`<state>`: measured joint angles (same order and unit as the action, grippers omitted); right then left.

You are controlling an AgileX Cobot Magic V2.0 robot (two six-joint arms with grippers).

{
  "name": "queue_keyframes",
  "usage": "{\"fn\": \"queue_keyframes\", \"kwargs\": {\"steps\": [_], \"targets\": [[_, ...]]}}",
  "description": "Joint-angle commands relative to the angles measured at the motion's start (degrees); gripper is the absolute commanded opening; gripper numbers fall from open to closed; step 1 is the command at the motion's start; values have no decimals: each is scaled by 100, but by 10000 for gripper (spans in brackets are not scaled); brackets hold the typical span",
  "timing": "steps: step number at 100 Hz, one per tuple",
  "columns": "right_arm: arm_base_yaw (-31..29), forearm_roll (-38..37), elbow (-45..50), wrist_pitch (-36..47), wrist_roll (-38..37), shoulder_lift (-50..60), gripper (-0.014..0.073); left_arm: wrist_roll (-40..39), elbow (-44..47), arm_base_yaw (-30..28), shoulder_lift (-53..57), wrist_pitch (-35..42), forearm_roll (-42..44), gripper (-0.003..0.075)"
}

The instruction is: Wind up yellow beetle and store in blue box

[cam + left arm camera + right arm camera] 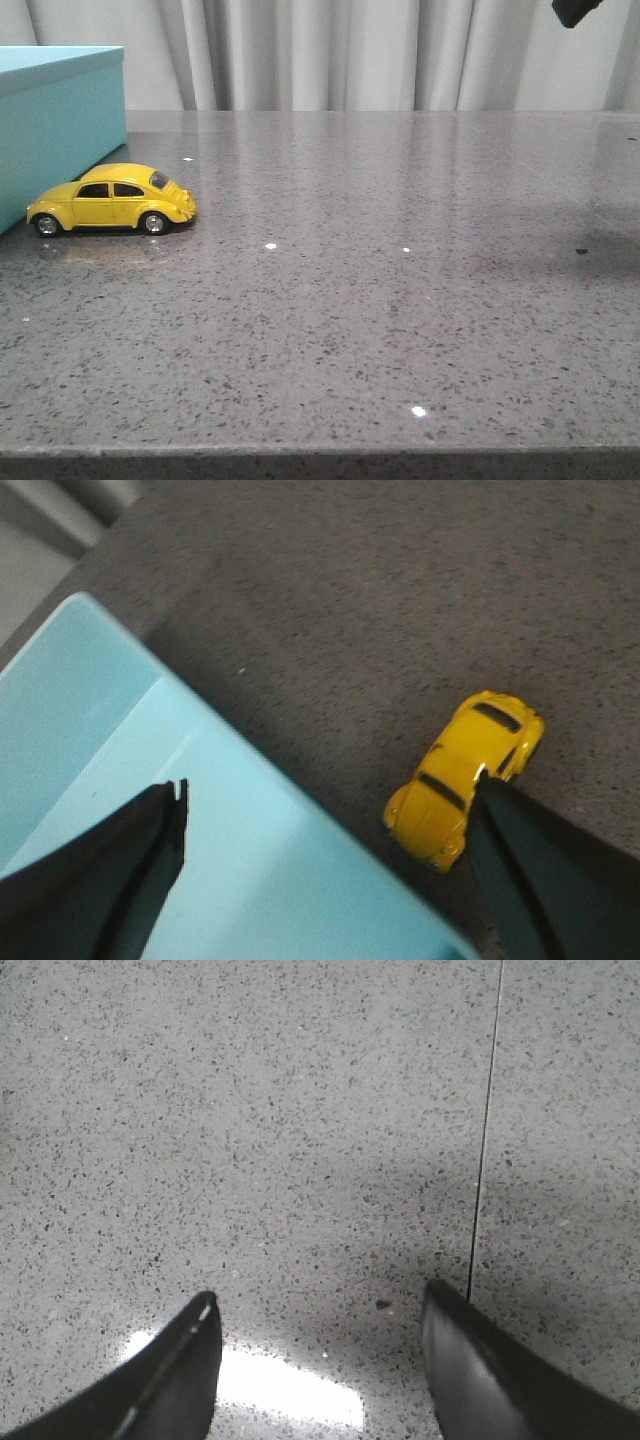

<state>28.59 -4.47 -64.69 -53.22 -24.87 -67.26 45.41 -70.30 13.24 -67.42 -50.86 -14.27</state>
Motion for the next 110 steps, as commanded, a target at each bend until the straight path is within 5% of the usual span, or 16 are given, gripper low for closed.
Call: {"fn": "queue_keyframes", "kwargs": {"steps": [1, 36, 88, 110], "targets": [[6, -52, -137, 306, 41, 152, 447, 231, -586, 302, -346, -80, -137, 556], [6, -52, -137, 341, 41, 152, 447, 678, -1287, 1033, -1831, -770, 370, 556], [6, -52, -137, 376, 46, 152, 447, 678, -1287, 1034, -2693, -1017, 345, 554], [6, -52, -137, 376, 46, 152, 447, 678, -1287, 1034, -2850, -1073, 336, 475]]}}
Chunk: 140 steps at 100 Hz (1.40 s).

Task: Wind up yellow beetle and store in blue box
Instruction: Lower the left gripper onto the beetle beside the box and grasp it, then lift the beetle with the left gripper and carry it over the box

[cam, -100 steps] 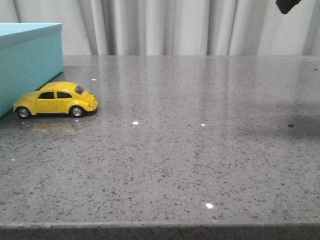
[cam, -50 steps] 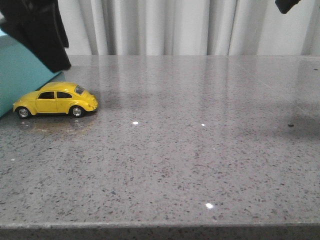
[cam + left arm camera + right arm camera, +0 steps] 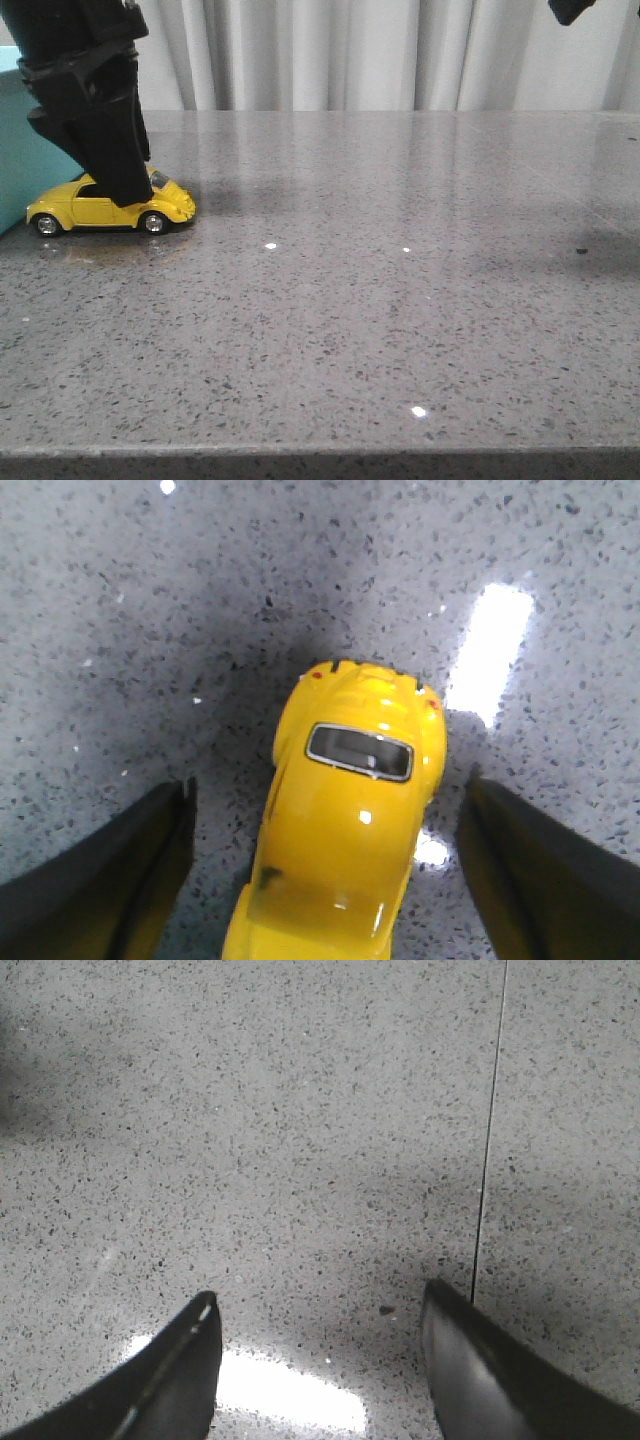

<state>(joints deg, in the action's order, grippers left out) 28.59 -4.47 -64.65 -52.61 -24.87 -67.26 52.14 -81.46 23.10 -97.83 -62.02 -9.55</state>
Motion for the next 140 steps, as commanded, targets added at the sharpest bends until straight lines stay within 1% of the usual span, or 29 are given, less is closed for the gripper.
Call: {"fn": "queue_keyframes", "kwargs": {"steps": [1, 27, 42, 55, 66, 73, 82, 93, 107, 116, 140], "targets": [[6, -52, -141, 315, 46, 152, 447, 6, -171, 49, 179, 31, -137, 470], [6, -52, -141, 315, 46, 152, 447, 6, -183, 49, 179, -5, -137, 272], [6, -52, -141, 315, 46, 152, 447, 6, -207, 49, 179, -16, -137, 189], [6, -52, -141, 315, 46, 152, 447, 6, -463, 49, 214, -161, -175, 170], [6, -52, -141, 315, 46, 152, 447, -45, -1022, 49, 218, -447, -337, 170], [6, -52, -141, 315, 46, 152, 447, -259, -1489, 49, 227, -614, -351, 170], [6, -52, -141, 315, 46, 152, 447, -788, -2165, 36, 252, -678, -268, 170], [6, -52, -141, 334, 46, 152, 447, -1927, -2982, -84, 252, -704, 142, 170], [6, -57, -141, 362, 46, 152, 447, -3113, -3741, -369, 252, -1076, 715, 170], [6, -57, -141, 367, 46, 152, 447, -3743, -3882, -668, 289, -1076, 955, 170], [6, -57, -141, 374, 46, 152, 447, -4854, -3798, -1740, 325, -1076, 955, 170]]}}
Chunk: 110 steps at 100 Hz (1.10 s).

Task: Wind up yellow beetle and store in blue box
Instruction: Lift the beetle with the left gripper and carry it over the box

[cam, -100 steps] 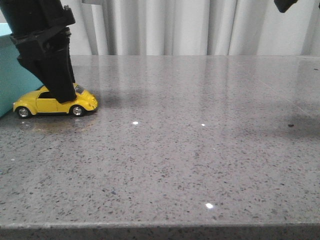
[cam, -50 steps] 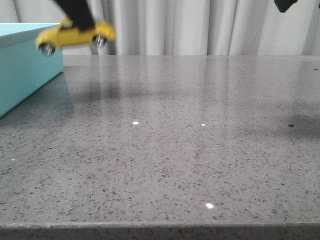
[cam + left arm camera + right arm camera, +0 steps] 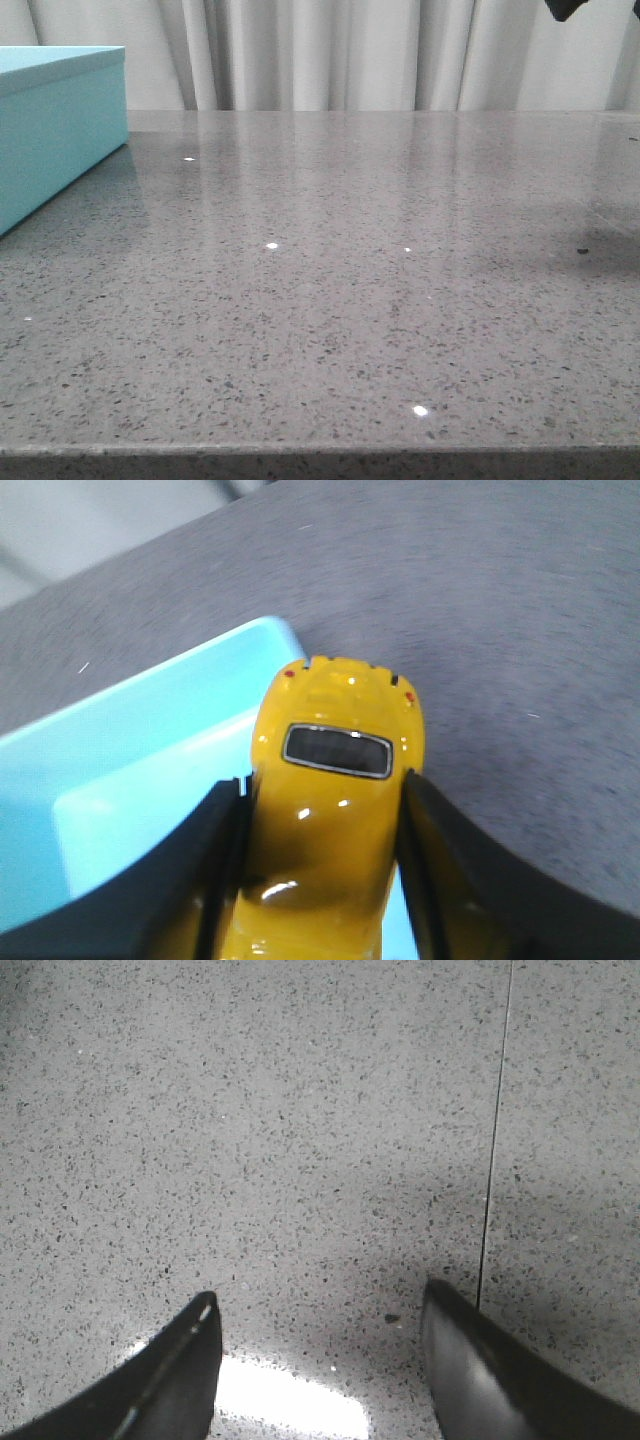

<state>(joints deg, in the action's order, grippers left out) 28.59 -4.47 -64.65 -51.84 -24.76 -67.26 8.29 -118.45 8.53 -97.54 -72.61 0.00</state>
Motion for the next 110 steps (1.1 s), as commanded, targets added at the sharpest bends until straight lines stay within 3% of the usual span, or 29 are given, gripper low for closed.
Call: {"fn": "queue_keyframes", "kwargs": {"steps": [1, 35, 61, 97, 110], "targets": [[6, -57, -141, 297, 34, 152, 447, -499, -88, -342, 295, -16, 0, 170], [6, -57, -141, 358, 34, 152, 447, -1072, 951, -1095, 252, -16, 0, 170], [6, -57, -141, 359, 34, 152, 447, -1213, 1563, -1096, -116, -16, 0, 170], [6, -57, -141, 359, 34, 152, 447, -1341, 1640, -1096, -607, -16, -85, 173], [6, -57, -141, 346, 34, 152, 447, -1341, 1640, -1096, -632, -7, -224, 245]]}}
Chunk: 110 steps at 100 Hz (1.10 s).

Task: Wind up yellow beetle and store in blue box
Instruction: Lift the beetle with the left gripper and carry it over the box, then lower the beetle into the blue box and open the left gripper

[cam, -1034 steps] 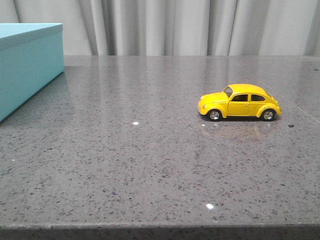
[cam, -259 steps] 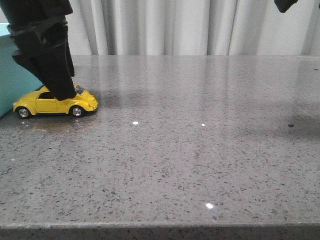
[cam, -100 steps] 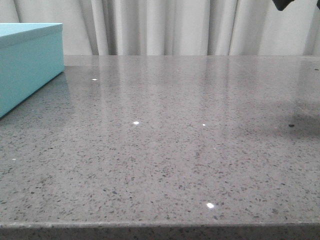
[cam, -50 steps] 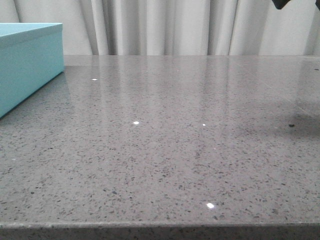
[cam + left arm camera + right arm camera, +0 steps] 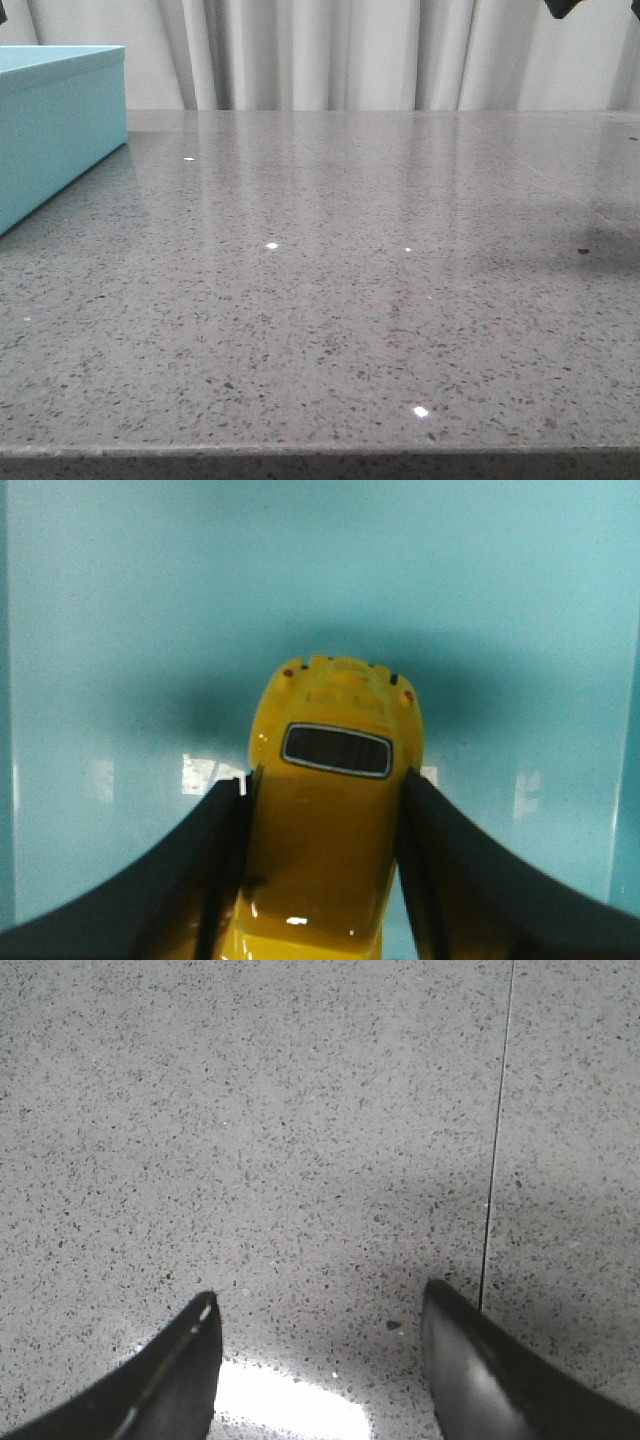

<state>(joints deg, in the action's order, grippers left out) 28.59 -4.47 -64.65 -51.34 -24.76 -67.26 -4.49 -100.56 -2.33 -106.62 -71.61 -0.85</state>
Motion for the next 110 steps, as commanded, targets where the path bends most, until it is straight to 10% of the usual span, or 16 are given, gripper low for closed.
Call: {"fn": "queue_keyframes", "kwargs": {"steps": [1, 22, 71, 110], "targets": [[6, -57, -141, 296, 34, 152, 447, -63, -149, -9, 276, -107, -139, 253], [6, -57, -141, 292, 34, 152, 447, -63, -149, -9, 276, -107, -166, 489], [6, -204, 244, 1059, 272, 744, 445, 253, -240, -9, 1250, 223, -261, 495], [6, -607, 1318, 2128, 272, 2103, 79, 449, -177, -9, 2875, 732, -462, 144]]}}
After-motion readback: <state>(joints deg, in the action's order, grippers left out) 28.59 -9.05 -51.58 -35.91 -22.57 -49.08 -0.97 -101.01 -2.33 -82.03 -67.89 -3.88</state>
